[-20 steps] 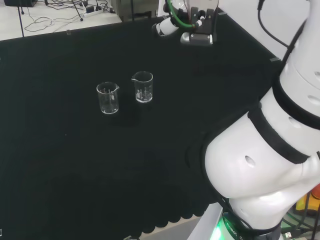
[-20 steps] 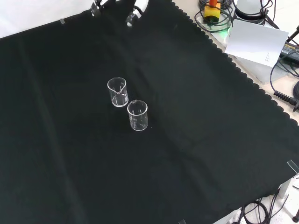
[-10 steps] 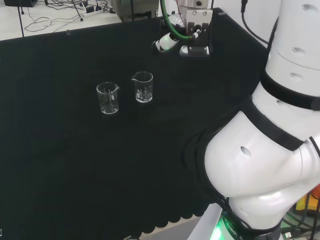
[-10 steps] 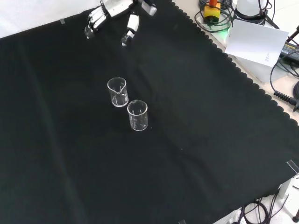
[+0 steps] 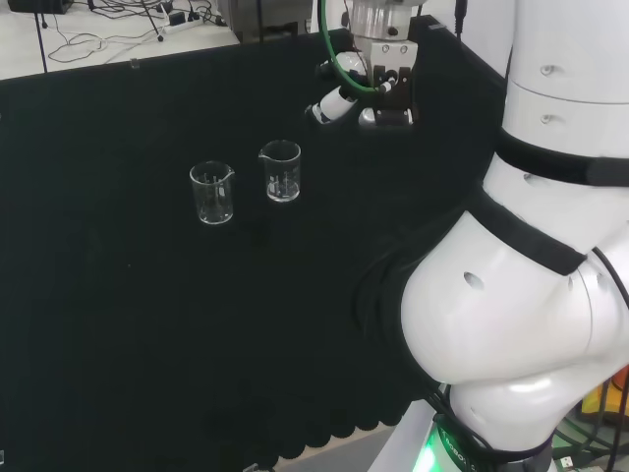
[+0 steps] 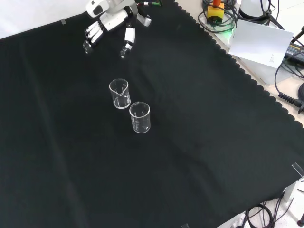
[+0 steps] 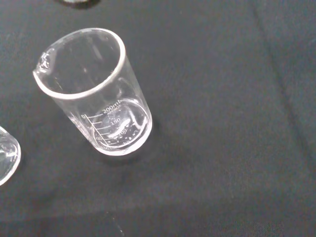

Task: Pick up the beaker on the right.

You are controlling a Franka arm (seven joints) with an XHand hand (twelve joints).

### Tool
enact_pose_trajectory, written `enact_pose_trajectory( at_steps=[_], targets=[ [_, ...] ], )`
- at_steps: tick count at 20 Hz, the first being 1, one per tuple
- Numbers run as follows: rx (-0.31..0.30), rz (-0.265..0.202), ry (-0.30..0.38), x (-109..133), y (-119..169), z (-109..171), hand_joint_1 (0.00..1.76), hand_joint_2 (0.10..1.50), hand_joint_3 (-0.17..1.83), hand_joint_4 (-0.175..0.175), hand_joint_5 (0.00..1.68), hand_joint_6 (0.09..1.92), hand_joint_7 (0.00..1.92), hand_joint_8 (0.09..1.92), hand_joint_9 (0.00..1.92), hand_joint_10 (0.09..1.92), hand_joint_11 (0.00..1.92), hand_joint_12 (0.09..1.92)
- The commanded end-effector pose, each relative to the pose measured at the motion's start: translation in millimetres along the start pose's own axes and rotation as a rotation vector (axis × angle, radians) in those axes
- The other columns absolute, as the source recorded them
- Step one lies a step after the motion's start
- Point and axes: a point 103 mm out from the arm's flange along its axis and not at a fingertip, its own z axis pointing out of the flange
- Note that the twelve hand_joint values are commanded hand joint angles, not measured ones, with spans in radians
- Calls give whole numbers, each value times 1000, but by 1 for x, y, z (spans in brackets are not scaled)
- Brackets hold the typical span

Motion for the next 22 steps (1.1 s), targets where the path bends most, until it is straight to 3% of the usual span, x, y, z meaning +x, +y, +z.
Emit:
enact_pose_trajectory(
  at_steps=[1, 7, 9, 17, 20, 22],
  targets=[
    [41, -60, 50, -10, 13, 21, 746, 725, 474, -25, 306, 87, 118, 579, 267, 681, 0, 1318],
    [84, -111, 96, -14, 19, 42, 844, 637, 576, -39, 365, 87, 227, 673, 407, 683, 0, 1410],
    [63, -125, 127, -17, 19, 47, 860, 617, 597, -43, 374, 87, 205, 679, 393, 679, 0, 1411],
    [113, -188, 168, -21, 26, 65, 863, 567, 633, -49, 366, 87, 56, 657, 244, 683, 0, 1382],
    [62, -211, 213, -24, 27, 73, 877, 558, 636, -50, 360, 87, 65, 664, 252, 692, 0, 1380],
    [74, -218, 217, -24, 28, 78, 892, 551, 641, -52, 377, 87, 118, 680, 297, 699, 0, 1408]
  ],
)
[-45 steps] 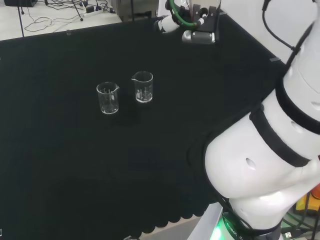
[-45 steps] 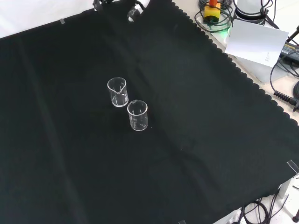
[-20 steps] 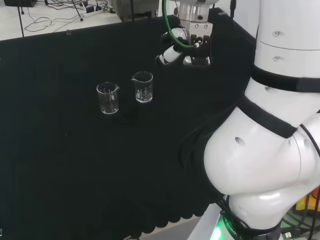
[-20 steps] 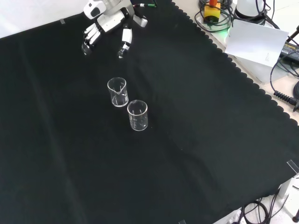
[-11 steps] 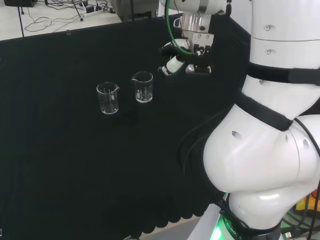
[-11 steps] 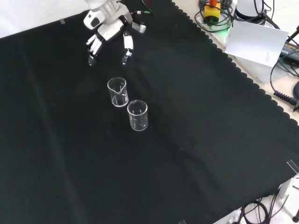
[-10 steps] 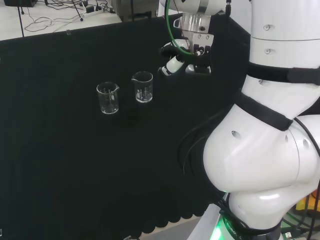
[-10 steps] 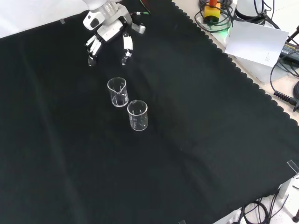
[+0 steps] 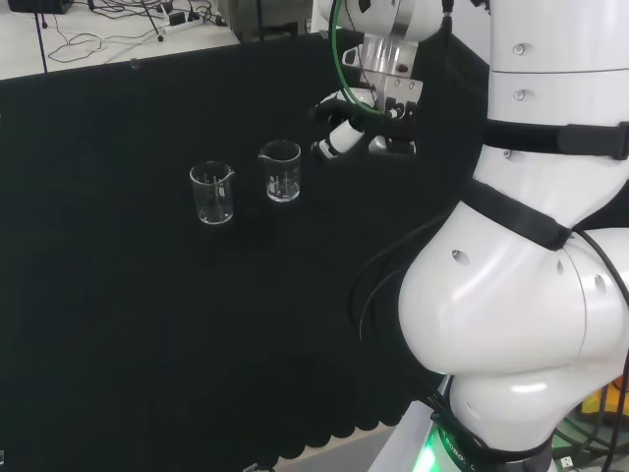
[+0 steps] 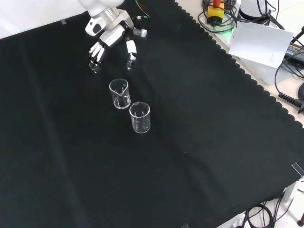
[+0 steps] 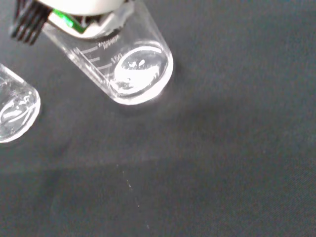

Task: Pick up the beaker on the right.

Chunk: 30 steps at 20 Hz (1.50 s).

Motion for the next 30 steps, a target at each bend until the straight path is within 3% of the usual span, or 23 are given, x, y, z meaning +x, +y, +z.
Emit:
enact_pose_trajectory(
  at_steps=[1, 10, 13, 16, 30],
  targets=[
    [-19, -55, 70, -7, 4, 18, 897, 547, 647, -53, 382, 87, 134, 683, 312, 697, 0, 1420],
    [-23, -95, 147, -10, 16, 34, 900, 535, 665, -52, 365, 87, 147, 681, 330, 687, 0, 1435],
    [-11, -116, 168, 5, 29, 50, 901, 529, 668, -53, 358, 87, 164, 687, 345, 688, 7, 1439],
    [-27, -148, 227, -5, 26, 45, 903, 522, 673, -57, 327, 87, 147, 677, 334, 677, 7, 1438],
    [-47, -193, 239, -2, 31, 50, 895, 495, 676, -58, 334, 87, 188, 681, 349, 664, 1, 1434]
  ],
)
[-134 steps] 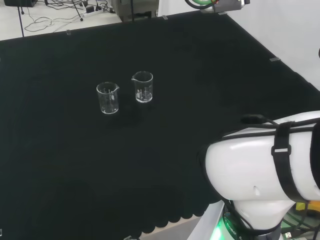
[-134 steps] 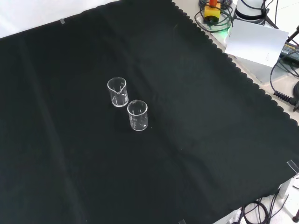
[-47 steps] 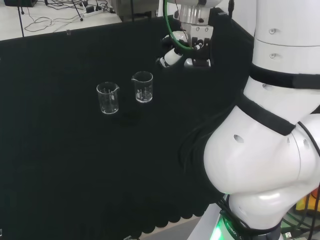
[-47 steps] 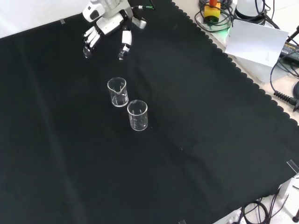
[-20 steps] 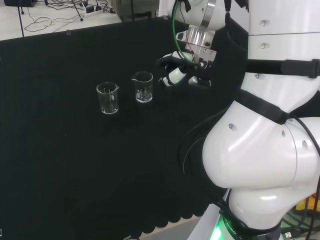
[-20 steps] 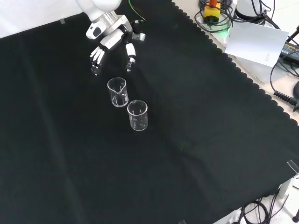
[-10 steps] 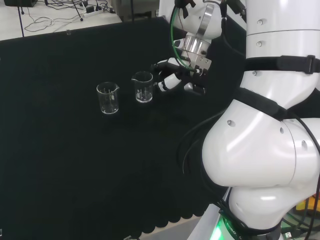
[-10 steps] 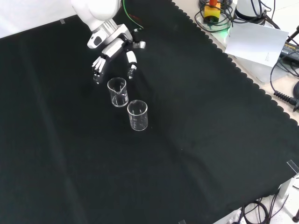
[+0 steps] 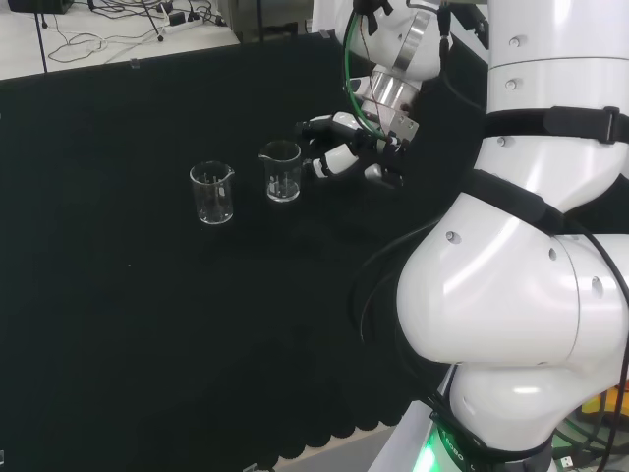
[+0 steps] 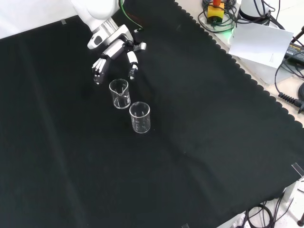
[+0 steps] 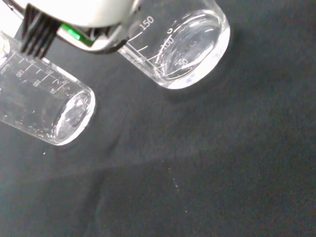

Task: Pick up the beaker on the right.

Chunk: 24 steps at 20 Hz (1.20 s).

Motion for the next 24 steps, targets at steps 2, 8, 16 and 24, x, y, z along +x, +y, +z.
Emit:
enact_pose_trajectory(
  at_steps=[2, 8, 16, 24],
  targets=[
    [-1, -16, 7, 3, 3, 6, 894, 494, 676, -57, 335, 87, 182, 676, 340, 658, 0, 1428],
    [-7, -36, 34, 4, 11, 14, 889, 493, 673, -56, 346, 87, 182, 669, 335, 651, 0, 1403],
    [-62, -54, 75, 7, 21, 20, 878, 498, 655, -54, 359, 87, 199, 663, 335, 642, 0, 1304],
    [-82, -68, 106, 5, 25, 23, 879, 502, 645, -55, 396, 87, 256, 675, 382, 643, 0, 1328]
  ],
)
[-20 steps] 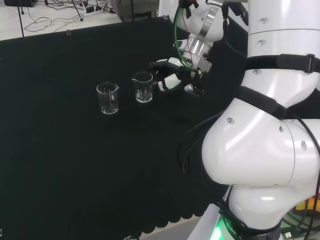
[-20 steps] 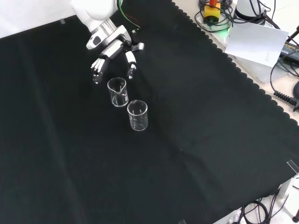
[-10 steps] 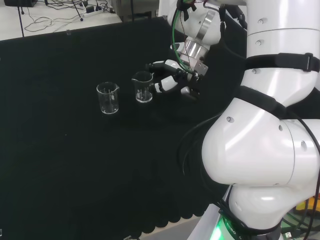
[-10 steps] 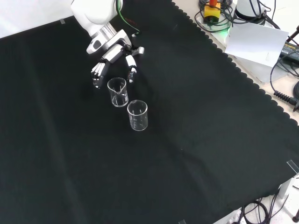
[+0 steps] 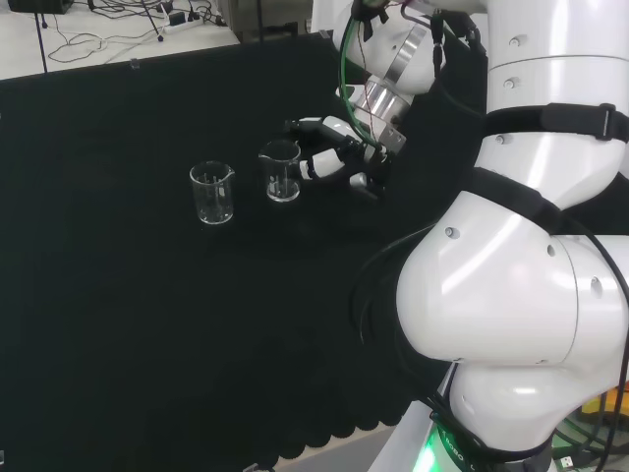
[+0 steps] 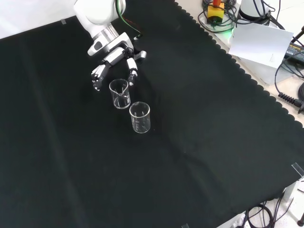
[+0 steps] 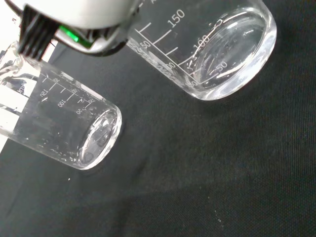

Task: Pick up the beaker on the right.

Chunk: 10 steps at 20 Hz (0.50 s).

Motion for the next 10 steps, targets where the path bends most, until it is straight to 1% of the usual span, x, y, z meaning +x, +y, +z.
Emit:
enact_pose_trajectory(
  at_steps=[1, 4, 5, 10],
  targets=[
    [-5, -10, 9, -1, 2, 4, 880, 503, 644, -55, 399, 87, 261, 676, 385, 642, 0, 1332],
    [-3, -13, 14, -1, 2, 7, 883, 503, 642, -56, 410, 87, 274, 680, 397, 641, 0, 1341],
    [7, -17, 15, -1, 2, 9, 883, 503, 641, -56, 413, 87, 278, 681, 402, 640, 0, 1344],
    [-19, -15, 35, 2, 4, 13, 918, 499, 635, -54, 437, 87, 298, 686, 412, 632, 0, 1354]
  ],
)
